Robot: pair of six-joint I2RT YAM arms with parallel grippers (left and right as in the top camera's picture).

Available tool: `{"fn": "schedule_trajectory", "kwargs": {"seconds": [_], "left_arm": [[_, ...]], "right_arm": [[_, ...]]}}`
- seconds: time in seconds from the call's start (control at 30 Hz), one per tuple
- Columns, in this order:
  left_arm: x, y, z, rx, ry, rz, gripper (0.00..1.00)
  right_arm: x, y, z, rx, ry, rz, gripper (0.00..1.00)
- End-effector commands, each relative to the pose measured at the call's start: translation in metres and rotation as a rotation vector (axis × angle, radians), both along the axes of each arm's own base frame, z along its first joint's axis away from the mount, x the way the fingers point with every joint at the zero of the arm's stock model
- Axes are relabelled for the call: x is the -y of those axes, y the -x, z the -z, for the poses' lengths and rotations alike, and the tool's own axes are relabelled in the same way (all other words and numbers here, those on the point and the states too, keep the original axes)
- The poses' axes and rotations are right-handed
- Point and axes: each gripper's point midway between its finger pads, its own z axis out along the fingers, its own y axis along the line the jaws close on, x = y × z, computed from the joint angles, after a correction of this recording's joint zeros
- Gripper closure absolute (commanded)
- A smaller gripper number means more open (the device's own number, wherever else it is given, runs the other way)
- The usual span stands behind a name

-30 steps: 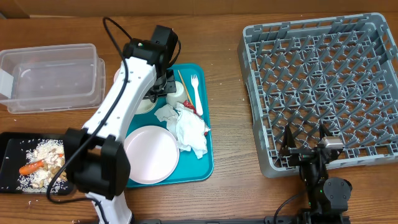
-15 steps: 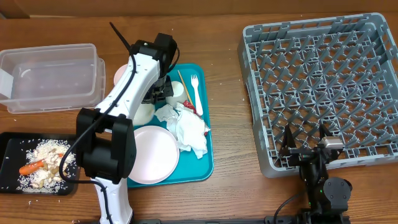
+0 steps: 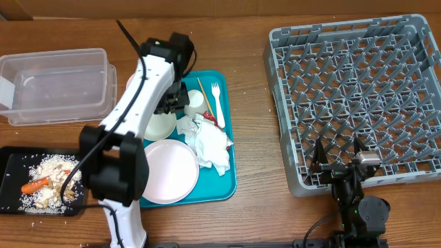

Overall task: Sort waste into correct bins and load items into the dishwasher
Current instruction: 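Return the emptied bowl to the teal tray with the left gripper, then grasp the crumpled white tissue on the teal tray with the left gripper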

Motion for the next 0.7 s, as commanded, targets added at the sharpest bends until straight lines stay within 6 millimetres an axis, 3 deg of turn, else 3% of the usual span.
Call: {"fn": "schedule_trajectory", "kwargs": {"seconds": [0.0, 0.07, 0.17, 0.3, 0.53, 0.67], "left_arm": [[0.02, -0.001, -0.068, 0.163, 0.14, 0.062, 0.42], [0.036, 0.006, -0.076, 0.164, 0.213, 0.107, 0.16], [0.073, 0.02, -0.079, 0.118, 0.355, 0.21, 0.14], [0.114, 0.046, -0.057, 0.033, 0.338, 0.293, 0.15], [0.115, 0.058, -0.022, -0.002, 0.168, 0.225, 0.12], [0.111, 0.064, 0.014, -0.077, 0.135, 0.216, 0.14]], "right_arm": [[0.0, 0.0, 0.001, 0.006, 0.004, 0.003, 0.0], [0.0, 0.0, 0.001, 0.006, 0.004, 0.003, 0.0], [0.0, 0.0, 0.001, 0.006, 0.004, 0.003, 0.0], [0.0, 0.0, 0.001, 0.006, 0.004, 0.004, 0.0], [0.0, 0.0, 0.001, 0.006, 0.004, 0.004, 0.0], [0.0, 0.0, 0.001, 0.006, 0.004, 0.004, 0.0]]}}
